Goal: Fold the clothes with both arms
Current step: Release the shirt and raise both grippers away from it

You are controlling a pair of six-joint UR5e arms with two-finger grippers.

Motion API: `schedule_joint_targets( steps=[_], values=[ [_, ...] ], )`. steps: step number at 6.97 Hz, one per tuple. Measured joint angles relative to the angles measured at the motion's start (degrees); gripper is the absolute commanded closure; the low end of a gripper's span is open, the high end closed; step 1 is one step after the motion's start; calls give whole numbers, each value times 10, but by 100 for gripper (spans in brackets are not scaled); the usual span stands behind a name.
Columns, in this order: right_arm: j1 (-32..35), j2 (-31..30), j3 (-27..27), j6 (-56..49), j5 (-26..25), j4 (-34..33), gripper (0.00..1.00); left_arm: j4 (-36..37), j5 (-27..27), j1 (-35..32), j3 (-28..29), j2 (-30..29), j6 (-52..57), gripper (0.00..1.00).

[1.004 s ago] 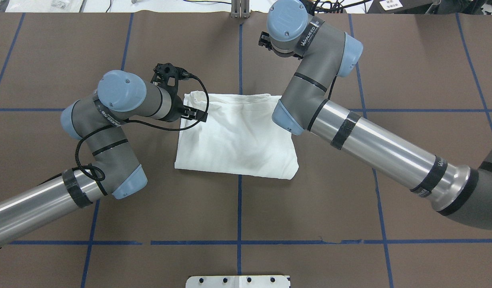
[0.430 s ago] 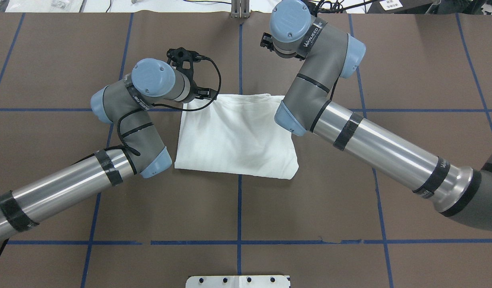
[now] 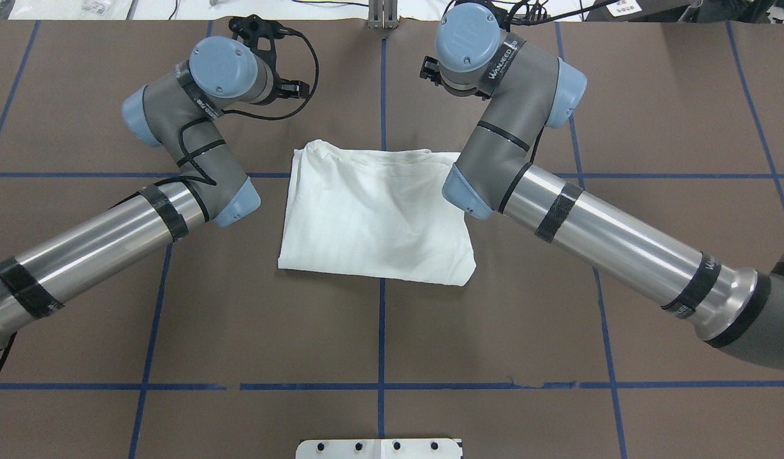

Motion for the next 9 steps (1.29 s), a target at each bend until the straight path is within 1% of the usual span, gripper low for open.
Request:
schedule_joint_targets(
  steps=[1, 2, 3, 4, 5, 6, 7, 8, 9],
  values=[
    [0, -1, 2, -3, 7, 0, 0, 0, -15, -7, -5, 0, 9, 0],
    [3, -3, 7, -16, 31, -2, 0, 3, -44, -10, -21, 4, 14, 0],
    [16, -13, 21, -47, 74, -5, 0, 16, -78, -15, -55, 18, 28, 0],
    [40, -42, 51, -89, 127, -7, 0, 47, -114, -26, -116, 51, 65, 0],
    [69, -86, 96, -143, 174, -14, 0, 96, -143, -42, -197, 93, 118, 0],
    [105, -140, 158, -220, 218, -41, 0, 163, -169, -65, -291, 139, 184, 0],
    [153, -197, 228, -322, 263, -90, 0, 233, -199, -99, -376, 187, 260, 0],
    [206, -253, 286, -429, 306, -140, 0, 294, -237, -151, -438, 236, 359, 0],
    [260, -305, 321, -531, 345, -176, 0, 339, -274, -214, -468, 275, 469, 0]
  ],
)
